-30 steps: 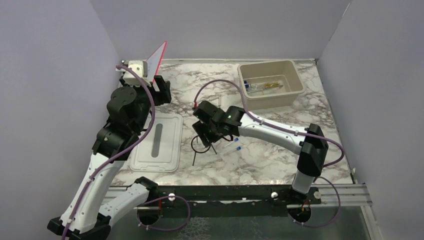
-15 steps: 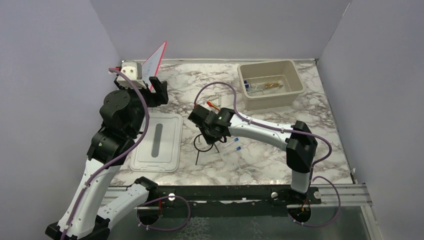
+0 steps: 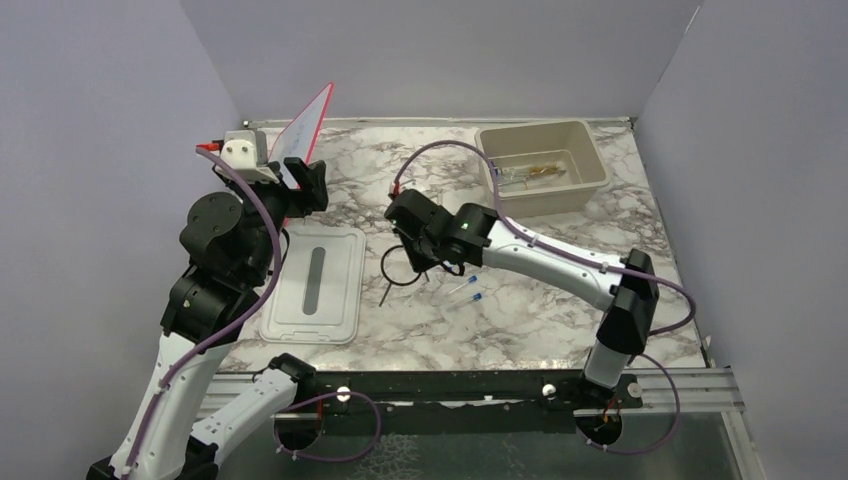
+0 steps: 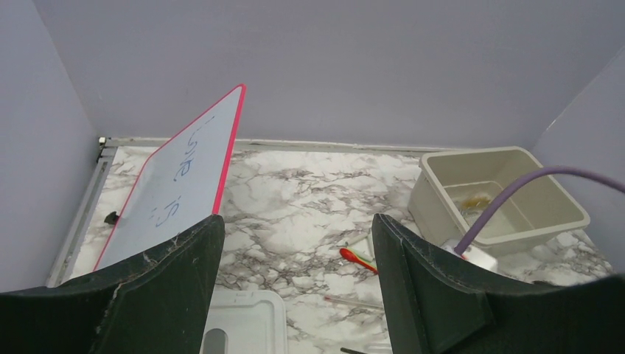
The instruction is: Organize the chemistry lab equipment
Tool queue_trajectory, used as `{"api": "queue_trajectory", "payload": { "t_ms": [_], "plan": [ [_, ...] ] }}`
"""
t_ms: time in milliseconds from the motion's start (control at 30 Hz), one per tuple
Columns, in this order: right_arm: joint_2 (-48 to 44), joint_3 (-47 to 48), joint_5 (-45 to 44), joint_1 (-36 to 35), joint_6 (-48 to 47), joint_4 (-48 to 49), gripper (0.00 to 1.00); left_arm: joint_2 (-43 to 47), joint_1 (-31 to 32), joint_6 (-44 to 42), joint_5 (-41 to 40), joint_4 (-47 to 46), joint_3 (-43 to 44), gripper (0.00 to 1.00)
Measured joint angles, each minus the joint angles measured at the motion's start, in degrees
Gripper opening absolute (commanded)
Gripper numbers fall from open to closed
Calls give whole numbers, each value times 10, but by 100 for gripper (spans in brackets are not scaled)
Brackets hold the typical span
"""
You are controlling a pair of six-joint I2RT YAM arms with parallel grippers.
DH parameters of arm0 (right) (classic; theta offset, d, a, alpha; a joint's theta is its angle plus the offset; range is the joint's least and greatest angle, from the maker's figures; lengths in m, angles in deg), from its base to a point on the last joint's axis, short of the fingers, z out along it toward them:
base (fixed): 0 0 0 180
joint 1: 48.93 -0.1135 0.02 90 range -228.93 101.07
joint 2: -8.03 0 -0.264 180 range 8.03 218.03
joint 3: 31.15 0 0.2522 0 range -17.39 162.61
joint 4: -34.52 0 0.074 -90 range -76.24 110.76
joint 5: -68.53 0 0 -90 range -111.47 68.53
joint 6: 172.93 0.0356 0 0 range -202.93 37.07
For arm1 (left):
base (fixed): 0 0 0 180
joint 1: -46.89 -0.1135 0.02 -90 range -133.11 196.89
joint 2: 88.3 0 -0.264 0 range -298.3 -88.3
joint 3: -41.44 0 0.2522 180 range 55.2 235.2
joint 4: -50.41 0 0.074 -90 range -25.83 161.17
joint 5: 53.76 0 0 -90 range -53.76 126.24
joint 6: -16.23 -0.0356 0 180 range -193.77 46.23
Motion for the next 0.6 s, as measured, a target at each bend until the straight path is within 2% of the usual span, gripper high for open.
{"api": "queue_trajectory", "payload": {
  "t_ms": [167, 267, 600],
  "plan": [
    [-46, 41, 6, 24, -27, 17, 1, 0, 0, 3, 0, 0, 0, 76],
    [-64, 57, 9, 68, -51, 24, 1, 0, 0, 7, 0, 1, 0, 76],
    [-78, 111, 59, 328, -143, 28, 1, -5, 0, 45, 38, -17, -46, 76]
  ]
}}
